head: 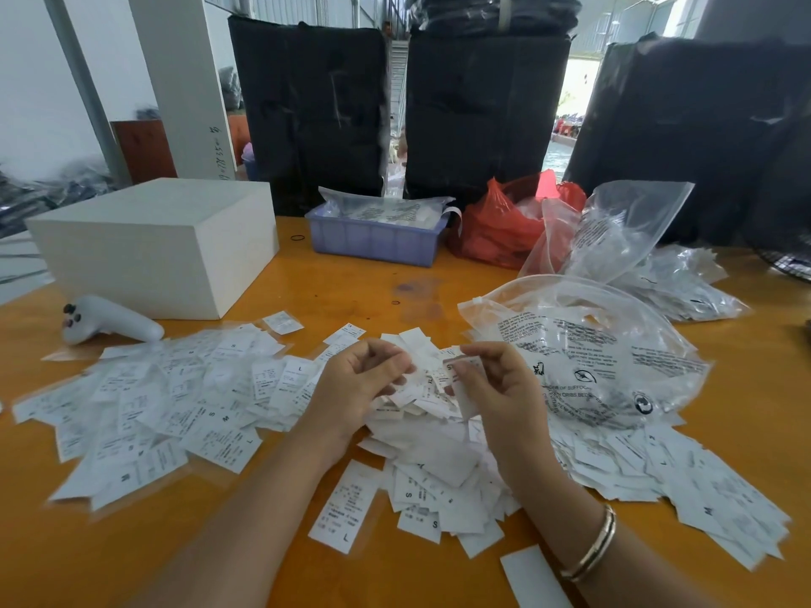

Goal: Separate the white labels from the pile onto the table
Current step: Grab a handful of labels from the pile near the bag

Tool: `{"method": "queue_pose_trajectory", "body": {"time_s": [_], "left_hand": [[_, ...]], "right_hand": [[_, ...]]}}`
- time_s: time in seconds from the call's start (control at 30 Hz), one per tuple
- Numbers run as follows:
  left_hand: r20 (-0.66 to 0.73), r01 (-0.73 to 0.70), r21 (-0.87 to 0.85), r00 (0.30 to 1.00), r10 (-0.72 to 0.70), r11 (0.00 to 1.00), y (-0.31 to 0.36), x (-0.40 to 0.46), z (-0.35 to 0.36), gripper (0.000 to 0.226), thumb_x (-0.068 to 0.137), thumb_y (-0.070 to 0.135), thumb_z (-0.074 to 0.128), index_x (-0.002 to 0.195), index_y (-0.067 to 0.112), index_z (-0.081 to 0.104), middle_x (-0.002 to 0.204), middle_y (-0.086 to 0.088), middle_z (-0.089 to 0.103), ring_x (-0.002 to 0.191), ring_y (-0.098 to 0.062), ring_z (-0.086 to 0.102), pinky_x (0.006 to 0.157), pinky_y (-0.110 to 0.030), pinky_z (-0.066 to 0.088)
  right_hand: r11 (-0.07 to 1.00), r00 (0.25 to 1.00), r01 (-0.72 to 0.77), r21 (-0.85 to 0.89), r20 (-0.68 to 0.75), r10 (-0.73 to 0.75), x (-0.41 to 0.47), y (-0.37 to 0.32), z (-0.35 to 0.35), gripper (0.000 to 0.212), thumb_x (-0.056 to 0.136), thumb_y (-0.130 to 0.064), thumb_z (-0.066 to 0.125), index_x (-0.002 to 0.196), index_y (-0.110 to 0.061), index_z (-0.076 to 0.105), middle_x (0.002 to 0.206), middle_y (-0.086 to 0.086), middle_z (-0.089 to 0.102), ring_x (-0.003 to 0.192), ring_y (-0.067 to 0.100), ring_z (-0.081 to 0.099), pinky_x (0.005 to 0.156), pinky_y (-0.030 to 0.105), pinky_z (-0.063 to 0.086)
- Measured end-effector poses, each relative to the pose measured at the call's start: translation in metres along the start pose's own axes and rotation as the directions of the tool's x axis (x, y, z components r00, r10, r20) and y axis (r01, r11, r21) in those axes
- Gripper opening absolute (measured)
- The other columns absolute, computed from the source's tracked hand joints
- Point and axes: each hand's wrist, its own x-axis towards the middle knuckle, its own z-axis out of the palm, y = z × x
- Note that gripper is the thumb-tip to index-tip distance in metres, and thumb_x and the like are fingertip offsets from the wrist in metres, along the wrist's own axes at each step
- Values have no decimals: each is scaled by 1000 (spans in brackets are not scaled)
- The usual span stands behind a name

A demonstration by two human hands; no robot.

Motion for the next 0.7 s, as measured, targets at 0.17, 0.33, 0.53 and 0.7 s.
{"method": "queue_pose_trajectory", "body": {"time_s": [0.17,0.33,0.53,0.7], "left_hand": [[51,-22,5,998,21,1000,1,-2,3,10,66,38,74,75,34,72,84,1,74,72,-5,66,63,-13,51],[47,-25,25,999,24,999,-1,-1,3,8,73,24,76,80,27,72,85,3,74,76,-5,68,63,-13,50],[103,-46,58,994,39,997,1,-3,5,16,82,10,71,87,25,71,90,4,75,85,-5,69,67,-11,50],[113,-94,143,991,78,985,1,-5,6,21,83,6,69,88,27,70,85,10,74,80,-3,69,66,-10,49]], "right_hand": [[999,999,22,-35,29,-21,0,-2,3,19,87,-10,65,96,-27,62,70,0,69,64,7,62,59,15,48],[998,998,-45,-47,45,47,1,0,4,15,85,-12,68,83,-26,69,73,4,70,66,11,62,59,19,50],[986,986,-155,66,70,151,1,-4,4,20,88,-12,65,79,-28,75,78,-6,71,69,6,62,60,19,52],[984,978,-170,52,132,162,0,-5,4,24,92,-12,59,89,-30,75,88,-3,72,75,6,61,66,17,51]]}}
